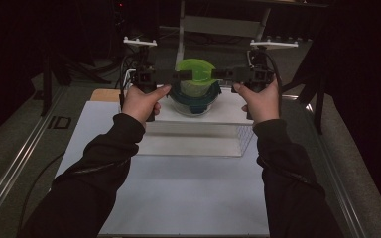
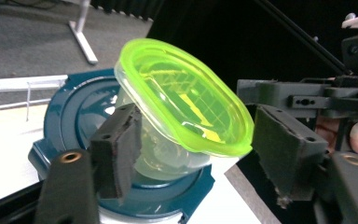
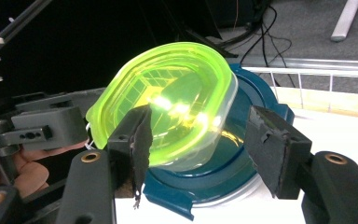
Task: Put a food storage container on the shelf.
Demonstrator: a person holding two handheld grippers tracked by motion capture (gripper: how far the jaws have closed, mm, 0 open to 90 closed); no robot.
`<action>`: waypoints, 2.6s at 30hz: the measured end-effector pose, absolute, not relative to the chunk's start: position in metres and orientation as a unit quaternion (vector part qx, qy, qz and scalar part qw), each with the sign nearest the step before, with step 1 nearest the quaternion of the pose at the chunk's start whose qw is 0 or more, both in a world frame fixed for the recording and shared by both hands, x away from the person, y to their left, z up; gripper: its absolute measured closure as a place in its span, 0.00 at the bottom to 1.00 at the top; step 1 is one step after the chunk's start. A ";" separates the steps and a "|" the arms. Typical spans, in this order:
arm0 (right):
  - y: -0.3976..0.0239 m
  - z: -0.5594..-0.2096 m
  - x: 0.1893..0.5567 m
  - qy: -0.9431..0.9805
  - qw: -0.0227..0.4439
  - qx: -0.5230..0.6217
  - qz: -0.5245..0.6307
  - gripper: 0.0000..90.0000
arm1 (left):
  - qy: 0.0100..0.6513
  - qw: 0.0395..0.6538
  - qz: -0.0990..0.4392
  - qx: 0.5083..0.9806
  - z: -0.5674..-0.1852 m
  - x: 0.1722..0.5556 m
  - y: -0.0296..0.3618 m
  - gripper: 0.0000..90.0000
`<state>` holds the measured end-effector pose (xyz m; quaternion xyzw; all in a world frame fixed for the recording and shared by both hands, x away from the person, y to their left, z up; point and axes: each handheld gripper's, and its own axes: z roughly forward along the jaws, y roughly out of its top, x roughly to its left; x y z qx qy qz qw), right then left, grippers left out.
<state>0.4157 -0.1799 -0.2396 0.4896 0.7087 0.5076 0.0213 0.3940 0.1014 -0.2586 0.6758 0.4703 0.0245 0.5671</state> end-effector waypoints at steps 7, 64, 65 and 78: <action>-0.179 -0.245 0.399 0.715 0.006 0.470 0.517 0.46 | 0.469 0.573 0.019 0.672 -0.265 0.396 0.105 0.30; -0.145 -0.290 0.343 0.750 0.022 0.390 0.533 0.45 | 0.318 0.622 0.159 0.698 -0.327 0.290 0.115 0.01; -0.145 -0.290 0.343 0.750 0.022 0.390 0.533 0.41 | 0.309 0.625 0.152 0.701 -0.330 0.282 0.112 0.01; -0.159 -0.334 0.307 0.752 0.043 0.359 0.551 0.20 | 0.296 0.614 0.133 0.720 -0.358 0.258 0.110 0.01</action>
